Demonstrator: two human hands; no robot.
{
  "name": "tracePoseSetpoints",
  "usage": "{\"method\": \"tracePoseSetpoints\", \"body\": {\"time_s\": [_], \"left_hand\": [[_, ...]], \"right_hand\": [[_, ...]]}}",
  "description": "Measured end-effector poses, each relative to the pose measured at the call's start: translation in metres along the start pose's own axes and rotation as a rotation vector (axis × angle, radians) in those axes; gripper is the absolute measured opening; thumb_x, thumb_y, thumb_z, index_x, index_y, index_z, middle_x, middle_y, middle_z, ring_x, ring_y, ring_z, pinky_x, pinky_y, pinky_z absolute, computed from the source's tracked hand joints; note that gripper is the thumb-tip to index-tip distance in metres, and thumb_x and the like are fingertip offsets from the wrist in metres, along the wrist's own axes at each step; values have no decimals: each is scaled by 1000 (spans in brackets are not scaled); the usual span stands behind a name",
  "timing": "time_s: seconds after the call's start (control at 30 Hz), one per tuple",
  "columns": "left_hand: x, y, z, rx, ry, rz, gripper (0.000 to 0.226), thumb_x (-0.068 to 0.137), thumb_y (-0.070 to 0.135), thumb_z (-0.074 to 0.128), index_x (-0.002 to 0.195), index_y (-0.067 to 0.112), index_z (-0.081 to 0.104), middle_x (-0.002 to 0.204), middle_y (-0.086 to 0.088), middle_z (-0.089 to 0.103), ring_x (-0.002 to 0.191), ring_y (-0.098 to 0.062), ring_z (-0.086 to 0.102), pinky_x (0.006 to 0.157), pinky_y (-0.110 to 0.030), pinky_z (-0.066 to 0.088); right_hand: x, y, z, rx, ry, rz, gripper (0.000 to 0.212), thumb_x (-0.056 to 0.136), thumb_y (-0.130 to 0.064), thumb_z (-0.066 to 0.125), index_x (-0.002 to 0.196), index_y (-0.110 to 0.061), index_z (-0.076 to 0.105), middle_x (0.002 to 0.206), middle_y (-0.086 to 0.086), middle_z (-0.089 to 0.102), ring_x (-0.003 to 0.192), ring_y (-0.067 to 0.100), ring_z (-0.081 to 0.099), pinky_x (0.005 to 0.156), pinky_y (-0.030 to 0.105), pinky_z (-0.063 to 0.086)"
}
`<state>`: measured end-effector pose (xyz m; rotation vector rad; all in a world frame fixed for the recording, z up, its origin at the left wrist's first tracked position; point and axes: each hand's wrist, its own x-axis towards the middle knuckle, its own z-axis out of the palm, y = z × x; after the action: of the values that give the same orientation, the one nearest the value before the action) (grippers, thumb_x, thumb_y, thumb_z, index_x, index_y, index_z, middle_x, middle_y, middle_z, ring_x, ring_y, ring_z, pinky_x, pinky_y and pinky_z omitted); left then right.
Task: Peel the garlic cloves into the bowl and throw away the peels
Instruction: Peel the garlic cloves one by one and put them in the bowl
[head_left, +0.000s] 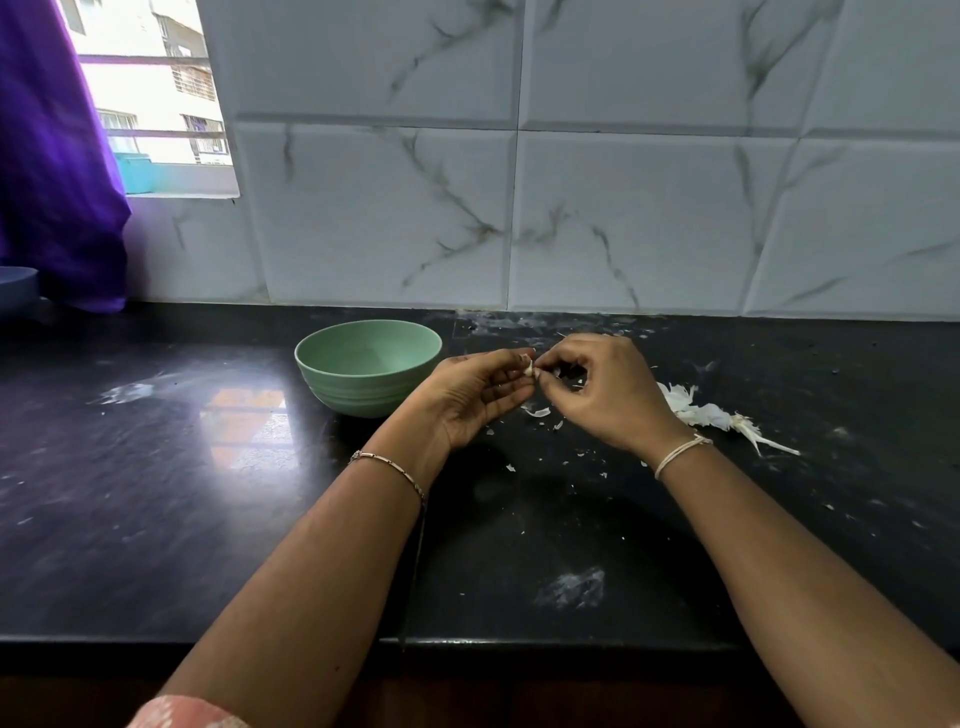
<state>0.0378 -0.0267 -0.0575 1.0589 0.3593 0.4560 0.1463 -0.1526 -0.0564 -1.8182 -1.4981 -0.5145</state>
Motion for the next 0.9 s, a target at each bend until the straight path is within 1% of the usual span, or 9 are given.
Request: {"method": "tracePoseSetpoints", "body": {"time_s": [0.13, 0.27, 0.33, 0.47, 0.6, 0.73, 0.9], "left_hand": [[0, 0, 0, -16, 0, -5, 10, 88, 0, 61, 95, -1, 68, 71, -8, 69, 64, -12, 68, 63, -22, 59], [0, -1, 1, -12, 2, -6, 15, 89, 1, 62, 102, -3, 68, 76, -10, 69, 63, -12, 69, 60, -21, 58], [-1, -1, 1, -2, -3, -5, 15, 90, 1, 61, 102, -3, 68, 77, -10, 70, 63, -11, 69, 61, -20, 58], [-1, 0, 1, -6, -10, -9, 12, 90, 1, 61, 99, -2, 68, 71, -8, 71, 61, -11, 69, 60, -20, 58], [-2, 1, 1, -14, -5, -17, 10, 90, 1, 60, 96, 0, 69, 70, -8, 71, 61, -12, 69, 60, -20, 58], [-3, 1, 1, -18, -16, -20, 12, 90, 0, 61, 100, 0, 68, 73, -9, 71, 63, -12, 69, 61, -20, 58], [-2, 1, -1, -19, -19, -8, 13, 88, -1, 62, 100, 1, 68, 77, -9, 70, 67, -14, 69, 66, -22, 59]], "right_hand": [[0, -1, 0, -31, 21, -15, 9, 82, -21, 71, 88, -16, 75, 82, -5, 70, 75, 11, 63, 73, 32, 54], [-1, -2, 0, -61, 30, -11, 9, 80, -25, 69, 85, -18, 72, 79, -7, 68, 74, 11, 61, 69, 34, 54], [-1, -3, 1, -82, 29, -13, 8, 81, -25, 68, 84, -18, 71, 78, -7, 66, 73, 11, 60, 68, 33, 53], [0, -2, 0, -84, 41, -7, 6, 81, -24, 69, 83, -19, 70, 77, -8, 65, 72, 10, 58, 66, 31, 52], [1, 1, 0, 4, 69, 51, 5, 79, -22, 70, 81, -18, 73, 77, -9, 67, 71, 8, 61, 68, 30, 53], [1, 3, 0, 106, 14, 114, 10, 79, -24, 71, 87, -21, 75, 83, -11, 68, 78, 3, 63, 71, 23, 52], [0, 1, 1, 57, -17, 98, 6, 80, -21, 73, 86, -21, 73, 80, -13, 66, 72, 0, 58, 70, 22, 50]]}}
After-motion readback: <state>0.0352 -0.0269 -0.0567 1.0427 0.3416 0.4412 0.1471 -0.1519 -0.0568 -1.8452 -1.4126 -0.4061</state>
